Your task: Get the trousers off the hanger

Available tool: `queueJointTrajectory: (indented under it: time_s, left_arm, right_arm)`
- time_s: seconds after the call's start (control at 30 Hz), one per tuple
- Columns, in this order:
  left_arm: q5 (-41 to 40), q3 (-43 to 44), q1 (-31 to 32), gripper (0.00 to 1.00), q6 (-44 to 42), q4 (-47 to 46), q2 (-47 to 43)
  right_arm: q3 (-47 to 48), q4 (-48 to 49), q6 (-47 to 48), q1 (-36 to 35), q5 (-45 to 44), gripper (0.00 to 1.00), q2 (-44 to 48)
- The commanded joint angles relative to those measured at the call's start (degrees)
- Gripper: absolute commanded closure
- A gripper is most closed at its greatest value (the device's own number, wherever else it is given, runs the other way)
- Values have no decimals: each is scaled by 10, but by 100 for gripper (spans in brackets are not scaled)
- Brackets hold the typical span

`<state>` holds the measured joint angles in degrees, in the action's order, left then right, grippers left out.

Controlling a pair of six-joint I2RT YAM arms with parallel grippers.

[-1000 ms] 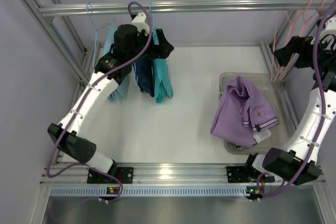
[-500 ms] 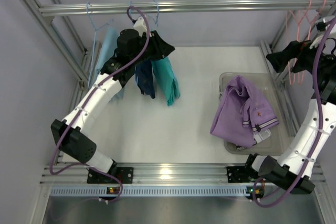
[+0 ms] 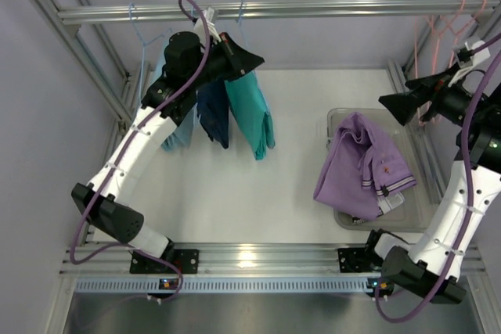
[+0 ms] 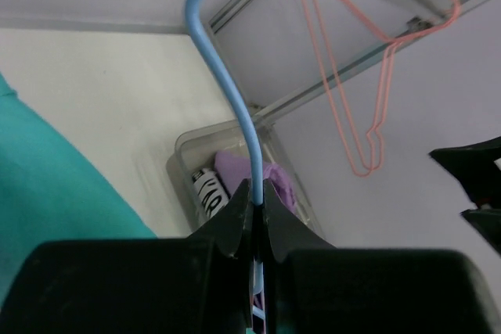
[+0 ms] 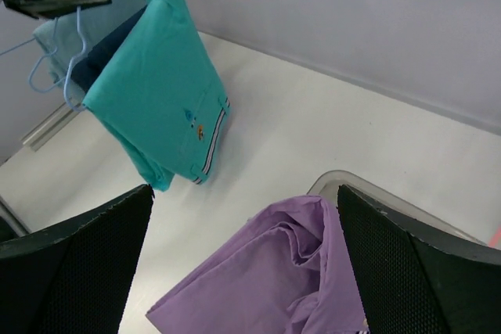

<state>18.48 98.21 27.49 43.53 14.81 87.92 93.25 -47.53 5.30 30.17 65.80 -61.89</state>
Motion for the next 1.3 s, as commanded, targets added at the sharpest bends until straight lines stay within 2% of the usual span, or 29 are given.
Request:
queueJointTrajectory:
  time_s: [0.0,0.1,0.27,0.33,0.4,0.5,0.53,0.63,0.67,0.77,0.97,1.13,1.27]
  left_arm:
    - [18,68,2,100,30,-101,-17]
    - [23,89,8,100,40,-107,-13]
    - [28,108,18,100,67,-118,-8]
    - [30,109,19,100,79,-122,-8]
    - [33,107,19,100,98,-133,-6]
    - [39,102,19,100,122,-142,-7]
    - [43,102,20,100,127,-143,-7]
    - [49,105,19,100,147,-169,-4]
    - [52,105,19,100,155,-171,-2]
    - [60,109,19,100,167,-176,0]
    - [70,110,19,100,186,-191,6]
    - [74,127,19,100,190,-193,14]
    - [78,135,19,100,195,-192,16]
  right_arm:
    - [-1,38,49,-30,33,1,8]
    - [-2,10,103,-90,-18,1,7]
    - [-59,-1,167,-252,-122,1,21]
    - [-90,28,169,-337,-160,1,29]
    - [-141,56,161,-385,-202,0,41]
    - [-225,146,134,-483,-248,0,65]
    - [-249,215,126,-497,-258,1,87]
    - [-349,324,88,-538,-304,1,126]
    - [-391,387,79,-548,-333,0,134]
    - [-438,457,80,-568,-365,1,138]
    - [-482,510,108,-586,-361,1,98]
    - [-515,556,133,-632,-382,1,64]
    - [-527,604,110,-638,-399,1,34]
